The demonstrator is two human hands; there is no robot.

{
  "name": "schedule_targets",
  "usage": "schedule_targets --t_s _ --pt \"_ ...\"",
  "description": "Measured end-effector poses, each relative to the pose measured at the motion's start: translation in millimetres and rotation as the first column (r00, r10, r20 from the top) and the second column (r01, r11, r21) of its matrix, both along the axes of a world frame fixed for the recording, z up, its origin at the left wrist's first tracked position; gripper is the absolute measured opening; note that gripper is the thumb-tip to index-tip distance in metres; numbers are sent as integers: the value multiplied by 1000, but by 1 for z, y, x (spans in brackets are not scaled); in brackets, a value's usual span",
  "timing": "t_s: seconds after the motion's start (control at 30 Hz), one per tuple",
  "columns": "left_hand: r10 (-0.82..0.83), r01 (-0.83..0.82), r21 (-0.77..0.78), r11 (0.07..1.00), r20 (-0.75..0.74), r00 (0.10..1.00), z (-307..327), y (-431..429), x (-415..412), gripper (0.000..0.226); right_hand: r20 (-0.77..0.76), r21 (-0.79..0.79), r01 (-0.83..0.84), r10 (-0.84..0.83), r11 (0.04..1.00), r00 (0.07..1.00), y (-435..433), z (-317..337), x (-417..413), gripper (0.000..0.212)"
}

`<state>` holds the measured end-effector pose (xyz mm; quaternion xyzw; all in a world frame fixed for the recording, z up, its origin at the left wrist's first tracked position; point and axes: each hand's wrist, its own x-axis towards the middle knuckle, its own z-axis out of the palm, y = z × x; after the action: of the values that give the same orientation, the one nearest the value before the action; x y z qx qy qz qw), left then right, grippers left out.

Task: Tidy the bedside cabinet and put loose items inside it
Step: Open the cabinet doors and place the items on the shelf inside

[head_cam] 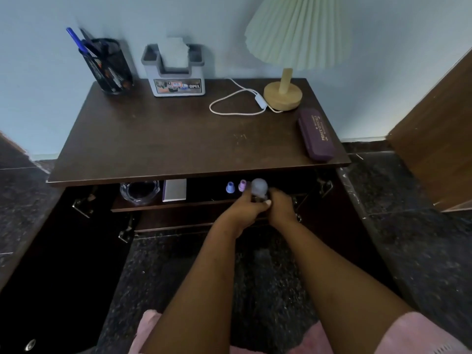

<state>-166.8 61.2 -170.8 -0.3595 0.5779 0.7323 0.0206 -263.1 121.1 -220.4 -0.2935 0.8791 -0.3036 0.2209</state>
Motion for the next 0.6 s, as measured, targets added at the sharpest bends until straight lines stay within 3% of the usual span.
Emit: schedule_targets --t_s 0.17,0.23,0.33,0.5,0.6 --pt "-57 58 70 996 -20 998 -23 15 -26 66 152 -71 421 -407 904 901 0 -21 -35 35" --pt "-63 62 106 993 11 998 -34 16 -34 69 68 -28 463 -460 886 885 0 -27 -46 46" --pt "-46 44 140 989 8 999 -47 16 -43 68 -72 -9 452 -451 892 889 -4 -35 -63 50" --pt "-19 14 182 983 23 1000 -58 13 -44 65 -247 82 398 -368 914 896 -5 -48 -73 37" --pt "7 -11 196 981 22 1000 -61 15 -42 49 -308 116 374 -324 920 894 -7 -53 -73 34"
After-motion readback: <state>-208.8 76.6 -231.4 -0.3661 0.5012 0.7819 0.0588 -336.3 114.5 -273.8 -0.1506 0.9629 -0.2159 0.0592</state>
